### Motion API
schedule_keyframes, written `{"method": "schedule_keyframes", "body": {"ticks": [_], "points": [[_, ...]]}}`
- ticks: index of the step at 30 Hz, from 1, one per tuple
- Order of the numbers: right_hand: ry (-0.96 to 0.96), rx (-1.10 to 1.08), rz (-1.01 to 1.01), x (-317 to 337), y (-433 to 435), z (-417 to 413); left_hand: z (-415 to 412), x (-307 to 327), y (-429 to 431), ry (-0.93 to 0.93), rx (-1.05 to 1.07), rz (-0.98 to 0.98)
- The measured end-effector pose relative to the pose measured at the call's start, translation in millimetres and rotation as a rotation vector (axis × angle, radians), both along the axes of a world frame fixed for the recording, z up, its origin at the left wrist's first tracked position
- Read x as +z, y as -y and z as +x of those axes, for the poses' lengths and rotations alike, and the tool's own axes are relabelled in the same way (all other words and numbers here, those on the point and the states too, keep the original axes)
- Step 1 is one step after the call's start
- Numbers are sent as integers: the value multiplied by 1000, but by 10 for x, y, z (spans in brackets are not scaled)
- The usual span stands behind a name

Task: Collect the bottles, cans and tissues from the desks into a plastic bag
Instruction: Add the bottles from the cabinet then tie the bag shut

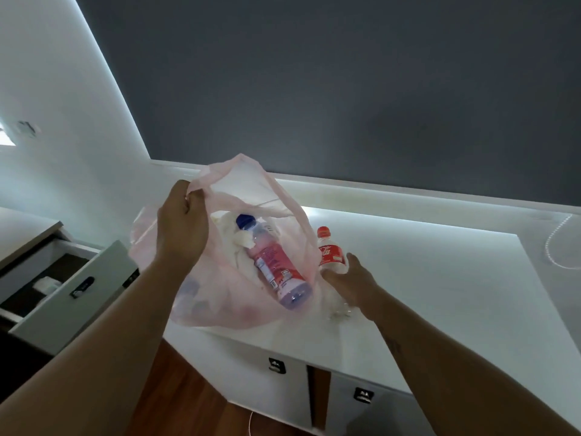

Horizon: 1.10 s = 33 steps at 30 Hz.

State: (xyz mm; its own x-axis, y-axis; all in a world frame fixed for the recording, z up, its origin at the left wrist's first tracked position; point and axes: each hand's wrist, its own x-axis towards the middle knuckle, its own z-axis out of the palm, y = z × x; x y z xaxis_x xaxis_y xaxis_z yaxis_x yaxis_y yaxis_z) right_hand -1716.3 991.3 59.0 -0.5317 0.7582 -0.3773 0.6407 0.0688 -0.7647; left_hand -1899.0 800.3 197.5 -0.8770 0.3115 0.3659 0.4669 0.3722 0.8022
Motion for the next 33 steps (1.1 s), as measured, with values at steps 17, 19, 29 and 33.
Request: {"method": "schedule_keyframes", "body": {"ticks": [17, 19, 29, 33], "points": [[-260, 408, 696, 963, 973, -554, 4, 424, 195, 51, 109, 155], [-359, 373, 541, 1079, 1044, -698, -1, 453, 268, 40, 116, 154], [119, 47, 162, 743, 548, -384, -172, 638, 489, 174, -77, 78], [106, 330, -92, 1232, 49, -56, -458, 1061, 704, 609, -541, -247]]}}
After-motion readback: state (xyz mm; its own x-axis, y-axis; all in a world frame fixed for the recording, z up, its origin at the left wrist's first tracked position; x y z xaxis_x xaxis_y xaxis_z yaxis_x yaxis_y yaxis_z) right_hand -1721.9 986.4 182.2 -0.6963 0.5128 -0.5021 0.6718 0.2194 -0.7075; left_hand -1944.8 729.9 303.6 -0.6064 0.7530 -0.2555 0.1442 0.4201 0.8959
